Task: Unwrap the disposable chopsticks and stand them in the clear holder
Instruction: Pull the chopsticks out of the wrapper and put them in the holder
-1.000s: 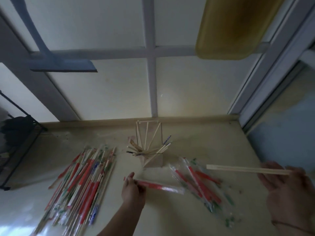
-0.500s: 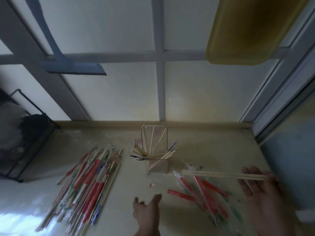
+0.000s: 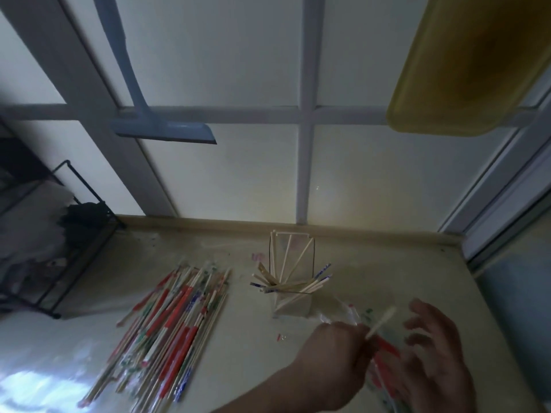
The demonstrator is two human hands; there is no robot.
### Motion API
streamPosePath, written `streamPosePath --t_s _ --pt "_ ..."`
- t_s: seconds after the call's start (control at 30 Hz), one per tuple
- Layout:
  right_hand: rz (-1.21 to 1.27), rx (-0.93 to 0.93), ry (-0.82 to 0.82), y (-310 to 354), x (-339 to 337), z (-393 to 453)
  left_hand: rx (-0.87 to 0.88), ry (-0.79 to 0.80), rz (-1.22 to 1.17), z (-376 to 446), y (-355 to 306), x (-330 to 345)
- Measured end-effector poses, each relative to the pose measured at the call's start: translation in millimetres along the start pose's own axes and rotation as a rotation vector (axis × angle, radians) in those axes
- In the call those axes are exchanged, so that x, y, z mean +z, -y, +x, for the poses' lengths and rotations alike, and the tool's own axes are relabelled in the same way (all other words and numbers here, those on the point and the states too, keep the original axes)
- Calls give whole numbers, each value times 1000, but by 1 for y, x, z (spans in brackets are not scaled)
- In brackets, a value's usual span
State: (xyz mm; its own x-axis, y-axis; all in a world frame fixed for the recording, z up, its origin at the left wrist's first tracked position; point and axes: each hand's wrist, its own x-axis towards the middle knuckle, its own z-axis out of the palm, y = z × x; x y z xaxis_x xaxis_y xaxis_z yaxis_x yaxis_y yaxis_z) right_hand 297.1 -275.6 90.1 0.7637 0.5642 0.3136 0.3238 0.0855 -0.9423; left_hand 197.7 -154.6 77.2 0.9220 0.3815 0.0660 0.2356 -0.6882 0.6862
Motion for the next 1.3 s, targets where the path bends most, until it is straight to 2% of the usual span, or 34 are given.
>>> streamPosePath --t_s 0.03,0.1,0.17,0.33,0.43,0.53,0.63,0.87,1.13,1.3 --pt "-47 -76 62 9 -3 8 71 40 126 3 -1 -5" --pt "-136 -182 168 23 -7 25 137 77 220 10 -4 -11" --pt "-114 -165 180 26 -13 37 117 124 256 16 -8 -21" --pt "-134 -79 -125 7 -29 54 356 -16 879 34 21 -40" --pt "-129 -37 -138 -1 -21 59 455 -102 1014 41 38 -49" --pt "-93 -6 -104 -5 -4 57 384 -110 1011 48 53 -56" --pt "-50 -18 -142 2 12 59 356 -145 913 50 65 -64" --pt "-7 -182 -119 29 41 74 301 -261 780 32 82 -95" --pt "-243 -149 337 -7 97 72 306 -226 661 23 93 -102" --pt "-370 -83 464 -28 112 61 281 -277 583 14 95 -104"
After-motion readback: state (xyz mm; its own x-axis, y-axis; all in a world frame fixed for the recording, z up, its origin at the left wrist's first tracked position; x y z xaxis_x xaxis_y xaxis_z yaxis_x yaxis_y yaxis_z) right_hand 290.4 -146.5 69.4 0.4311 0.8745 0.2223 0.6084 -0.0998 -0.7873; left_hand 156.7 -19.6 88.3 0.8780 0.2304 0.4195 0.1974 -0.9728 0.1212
